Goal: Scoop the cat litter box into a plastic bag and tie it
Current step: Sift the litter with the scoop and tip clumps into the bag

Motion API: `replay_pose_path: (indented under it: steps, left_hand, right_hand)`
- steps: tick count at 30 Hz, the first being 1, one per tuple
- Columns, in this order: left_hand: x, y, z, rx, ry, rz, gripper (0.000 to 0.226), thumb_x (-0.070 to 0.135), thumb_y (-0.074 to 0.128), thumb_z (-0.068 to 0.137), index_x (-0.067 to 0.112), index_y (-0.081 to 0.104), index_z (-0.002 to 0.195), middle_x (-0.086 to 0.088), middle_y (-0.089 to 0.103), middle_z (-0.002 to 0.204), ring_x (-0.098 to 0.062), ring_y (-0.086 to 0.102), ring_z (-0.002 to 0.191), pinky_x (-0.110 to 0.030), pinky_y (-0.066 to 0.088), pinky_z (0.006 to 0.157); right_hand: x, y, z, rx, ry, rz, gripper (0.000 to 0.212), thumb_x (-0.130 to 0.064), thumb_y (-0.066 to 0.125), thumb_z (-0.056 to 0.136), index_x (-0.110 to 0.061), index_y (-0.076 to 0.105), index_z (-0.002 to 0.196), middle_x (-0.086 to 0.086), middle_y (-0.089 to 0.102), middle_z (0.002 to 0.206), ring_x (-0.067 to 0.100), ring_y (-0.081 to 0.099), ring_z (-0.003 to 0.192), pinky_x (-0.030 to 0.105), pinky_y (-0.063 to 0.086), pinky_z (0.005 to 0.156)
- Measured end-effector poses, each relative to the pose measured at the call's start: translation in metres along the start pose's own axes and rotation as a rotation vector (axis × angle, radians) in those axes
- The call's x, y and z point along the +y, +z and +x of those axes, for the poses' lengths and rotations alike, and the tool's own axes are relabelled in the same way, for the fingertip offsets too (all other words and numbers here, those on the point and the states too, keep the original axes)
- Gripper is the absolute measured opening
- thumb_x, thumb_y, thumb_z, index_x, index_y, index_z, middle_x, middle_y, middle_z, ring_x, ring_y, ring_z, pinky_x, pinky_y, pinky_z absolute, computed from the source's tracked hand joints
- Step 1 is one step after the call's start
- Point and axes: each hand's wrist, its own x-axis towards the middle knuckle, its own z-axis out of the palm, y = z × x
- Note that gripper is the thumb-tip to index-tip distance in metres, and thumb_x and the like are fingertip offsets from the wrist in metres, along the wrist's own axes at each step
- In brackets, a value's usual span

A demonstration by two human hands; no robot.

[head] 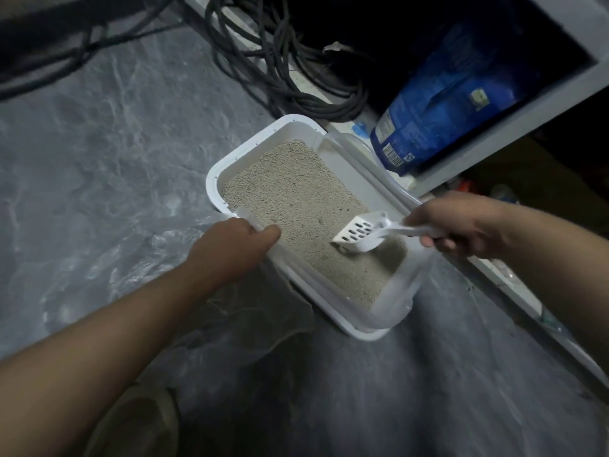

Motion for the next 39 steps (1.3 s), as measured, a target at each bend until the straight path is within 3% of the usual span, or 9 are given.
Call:
replay_pose_path:
  steps: [5,7,10,16,18,25,34,39]
  left_hand:
    - [0.007,0.001,-0.003,0.012,0.036,-0.006,0.040,0.049,0.049,0.100,0.037,0.051,0.061,-0.020,0.068,0.092,-0.037,0.068,0.084,-0.048,0.060,0.079]
    - [0.007,0.000,-0.004,0.022,0.017,-0.029,0.042,0.053,0.049,0.097,0.027,0.057,0.066,-0.019,0.068,0.092,-0.034,0.068,0.082,-0.047,0.060,0.079]
    - [0.005,0.002,-0.002,0.035,-0.028,-0.050,0.048,0.057,0.048,0.095,0.016,0.064,0.075,-0.016,0.070,0.088,-0.033,0.069,0.079,-0.047,0.060,0.080]
    - [0.004,0.003,-0.004,0.019,-0.073,-0.060,0.052,0.058,0.048,0.096,0.012,0.061,0.076,-0.023,0.070,0.093,-0.040,0.070,0.089,-0.052,0.060,0.081]
    - [0.006,0.003,-0.006,0.015,-0.025,-0.029,0.038,0.051,0.047,0.099,0.020,0.059,0.081,-0.022,0.070,0.095,-0.039,0.069,0.087,-0.051,0.060,0.081]
    - [0.007,0.002,-0.003,0.032,-0.064,-0.033,0.055,0.059,0.044,0.092,0.012,0.069,0.080,-0.012,0.070,0.080,-0.029,0.069,0.069,-0.048,0.062,0.076]
    - [0.007,0.005,-0.001,0.028,-0.033,-0.005,0.048,0.050,0.044,0.098,0.013,0.065,0.077,-0.015,0.070,0.082,-0.032,0.069,0.071,-0.048,0.061,0.077]
    - [0.007,0.004,-0.002,0.019,-0.041,0.001,0.051,0.055,0.041,0.093,0.014,0.068,0.082,-0.014,0.070,0.083,-0.032,0.069,0.073,-0.048,0.061,0.077]
  right_hand:
    - [0.015,-0.016,-0.007,0.025,0.084,-0.228,0.025,-0.019,0.053,0.099,-0.002,0.064,0.084,0.003,0.051,0.047,0.012,0.034,0.034,0.017,0.024,0.038]
    - [0.019,-0.010,-0.005,0.034,0.112,-0.277,0.027,-0.017,0.053,0.099,-0.002,0.062,0.078,0.003,0.050,0.045,0.012,0.034,0.034,0.018,0.026,0.039]
    - [0.026,0.005,0.005,0.033,0.155,-0.283,0.020,-0.017,0.053,0.098,0.000,0.062,0.090,0.005,0.052,0.049,0.012,0.035,0.037,0.018,0.027,0.043]
    - [0.037,0.014,0.020,0.058,0.125,-0.221,0.026,-0.016,0.055,0.098,0.000,0.058,0.077,0.005,0.050,0.041,0.012,0.034,0.029,0.014,0.028,0.035]
    - [0.042,0.013,0.021,0.039,0.090,-0.189,0.030,-0.016,0.056,0.098,0.001,0.059,0.074,0.005,0.048,0.041,0.012,0.034,0.029,0.015,0.028,0.035]
    - [0.051,0.014,0.030,-0.011,0.044,-0.024,0.028,-0.020,0.060,0.100,0.007,0.064,0.092,0.007,0.049,0.052,0.012,0.033,0.038,0.017,0.025,0.033]
    - [0.054,0.016,0.030,-0.022,0.001,0.034,0.028,-0.020,0.061,0.100,0.007,0.065,0.092,0.006,0.051,0.052,0.012,0.035,0.038,0.020,0.027,0.032]
    - [0.053,0.017,0.035,-0.023,-0.024,0.078,0.028,-0.018,0.062,0.099,0.009,0.064,0.095,0.008,0.053,0.052,0.012,0.036,0.038,0.020,0.027,0.031]
